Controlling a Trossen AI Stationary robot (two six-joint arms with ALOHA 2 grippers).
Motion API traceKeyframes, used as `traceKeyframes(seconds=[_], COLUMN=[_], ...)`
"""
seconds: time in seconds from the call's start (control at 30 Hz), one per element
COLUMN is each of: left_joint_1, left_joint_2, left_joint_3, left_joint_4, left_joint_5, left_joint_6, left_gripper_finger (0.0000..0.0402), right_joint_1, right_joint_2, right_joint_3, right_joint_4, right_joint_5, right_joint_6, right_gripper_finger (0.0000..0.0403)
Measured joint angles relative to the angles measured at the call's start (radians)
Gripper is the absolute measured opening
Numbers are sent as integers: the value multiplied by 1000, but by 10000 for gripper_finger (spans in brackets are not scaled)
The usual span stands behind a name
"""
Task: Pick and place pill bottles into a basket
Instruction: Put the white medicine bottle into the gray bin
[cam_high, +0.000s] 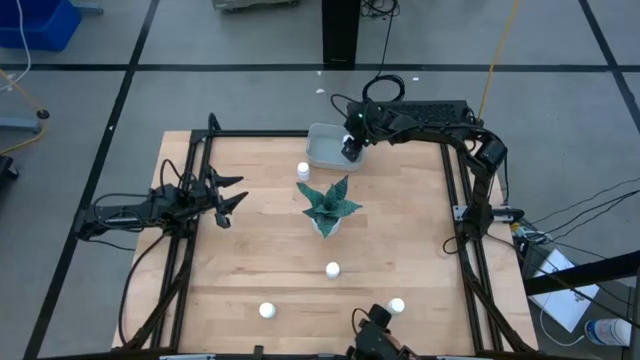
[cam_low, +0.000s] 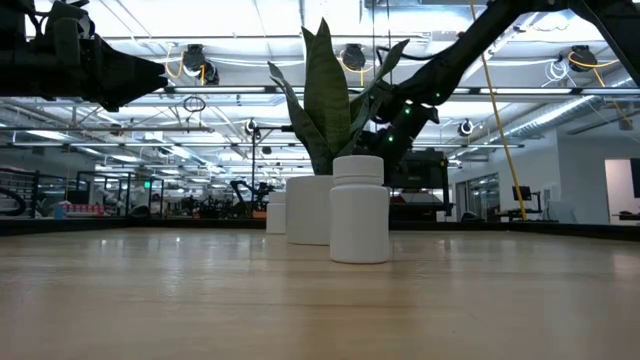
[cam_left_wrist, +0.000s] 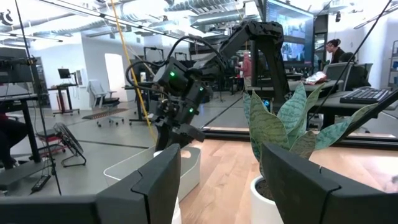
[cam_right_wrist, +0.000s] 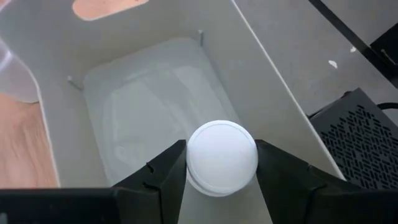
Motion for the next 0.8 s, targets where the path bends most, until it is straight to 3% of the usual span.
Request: traceKeyframes(seconds=[0.6, 0.8], left_joint_1=[0, 0], left_joint_2=[0, 0], left_joint_3=[0, 0], left_joint_4=[0, 0], left_joint_5=[0, 0], left_joint_6=[0, 0], left_gripper_finger=[227, 227], right_joint_1=[0, 2], right_joint_2=[-7, -56], right_joint_3=[-3, -3], right_joint_4=[5, 8], right_joint_5=[4, 6], right_joint_6=[7, -10], right_gripper_finger=[236, 237])
